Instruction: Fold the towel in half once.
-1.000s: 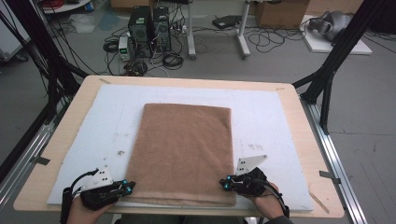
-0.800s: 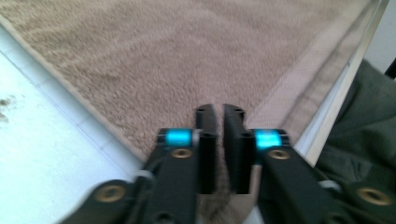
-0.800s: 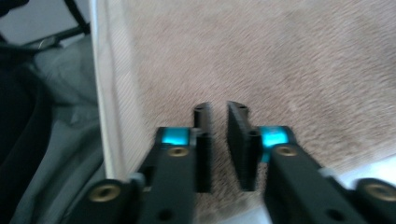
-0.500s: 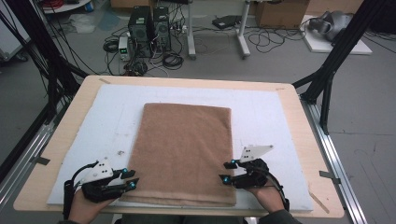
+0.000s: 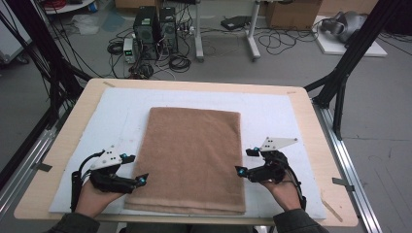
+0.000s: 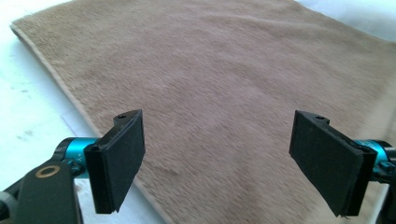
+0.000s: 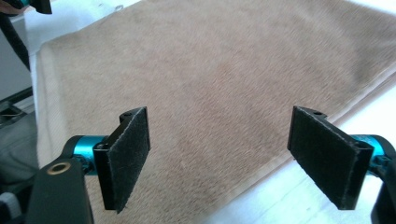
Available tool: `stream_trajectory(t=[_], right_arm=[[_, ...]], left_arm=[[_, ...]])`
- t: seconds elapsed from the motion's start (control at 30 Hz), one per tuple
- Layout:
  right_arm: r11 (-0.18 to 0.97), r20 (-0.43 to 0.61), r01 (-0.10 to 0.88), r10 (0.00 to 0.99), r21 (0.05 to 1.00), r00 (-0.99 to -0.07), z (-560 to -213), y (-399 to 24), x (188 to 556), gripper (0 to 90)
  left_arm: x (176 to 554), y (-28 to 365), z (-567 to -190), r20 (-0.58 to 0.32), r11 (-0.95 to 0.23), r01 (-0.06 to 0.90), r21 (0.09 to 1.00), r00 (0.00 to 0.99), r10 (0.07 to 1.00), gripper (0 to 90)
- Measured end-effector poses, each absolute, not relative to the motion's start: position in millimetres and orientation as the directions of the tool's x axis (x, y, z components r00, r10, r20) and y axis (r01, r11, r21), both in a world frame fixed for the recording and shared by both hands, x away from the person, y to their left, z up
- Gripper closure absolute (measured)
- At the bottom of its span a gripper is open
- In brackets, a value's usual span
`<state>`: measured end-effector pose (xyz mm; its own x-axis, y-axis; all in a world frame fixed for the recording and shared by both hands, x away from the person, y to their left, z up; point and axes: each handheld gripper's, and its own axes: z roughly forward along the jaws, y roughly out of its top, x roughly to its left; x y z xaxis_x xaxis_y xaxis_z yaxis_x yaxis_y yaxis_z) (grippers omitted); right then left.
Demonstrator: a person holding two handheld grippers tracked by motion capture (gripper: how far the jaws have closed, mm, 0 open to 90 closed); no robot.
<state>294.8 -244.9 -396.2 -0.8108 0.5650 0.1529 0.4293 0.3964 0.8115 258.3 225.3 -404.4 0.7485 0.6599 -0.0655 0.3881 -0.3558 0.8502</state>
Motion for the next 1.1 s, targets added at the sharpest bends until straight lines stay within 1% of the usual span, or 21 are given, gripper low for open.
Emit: stream_trajectory(t=[0.2,0.3,0.33,0.43,0.63,0.7,0.9,0.97,1.03,1.1], right_arm=[[0.434,0.108,0.402,0.561,0.806,-0.821,-385.6,-240.6,304.5,18.9],[0.441,0.111,0.406,0.557,0.800,-0.823,-384.6,-238.9,309.4,19.2],[0.451,0.104,0.402,0.553,0.797,-0.826,-385.2,-237.9,311.5,19.3],[0.466,0.098,0.404,0.552,0.787,-0.828,-388.9,-234.5,319.5,19.4],[0.466,0.098,0.411,0.561,0.783,-0.822,-393.1,-232.2,337.3,19.4],[0.473,0.099,0.423,0.568,0.773,-0.817,-392.4,-232.8,346.5,19.5],[0.468,0.079,0.418,0.588,0.779,-0.805,-370.9,-234.8,374.9,19.3],[0.469,0.067,0.415,0.596,0.780,-0.800,-365.4,-233.8,383.8,19.3],[0.468,0.071,0.422,0.600,0.776,-0.797,-362.0,-232.6,390.8,19.1],[0.478,0.048,0.411,0.606,0.777,-0.794,-360.0,-230.3,395.2,19.0]], left_arm=[[275.3,220.4,-400.2,-0.062,-0.349,0.389,0.853,0.738,0.672,18.5],[280.4,218.0,-396.6,-0.017,-0.368,0.366,0.855,0.729,0.684,20.0],[283.3,217.6,-395.1,-0.015,-0.357,0.363,0.861,0.719,0.695,20.9],[291.2,218.5,-393.5,-0.028,-0.340,0.371,0.864,0.710,0.703,21.8],[307.1,221.7,-389.2,-0.029,-0.350,0.389,0.852,0.702,0.711,21.9],[314.7,223.6,-385.6,-0.032,-0.349,0.395,0.850,0.699,0.714,23.7],[334.9,222.8,-369.5,-0.016,-0.348,0.392,0.852,0.683,0.730,27.6],[342.0,221.9,-365.6,-0.046,-0.325,0.402,0.856,0.685,0.727,25.9],[348.7,221.1,-365.1,-0.053,-0.319,0.412,0.854,0.678,0.733,24.5],[353.4,221.1,-367.0,-0.052,-0.322,0.422,0.847,0.669,0.741,23.1]])
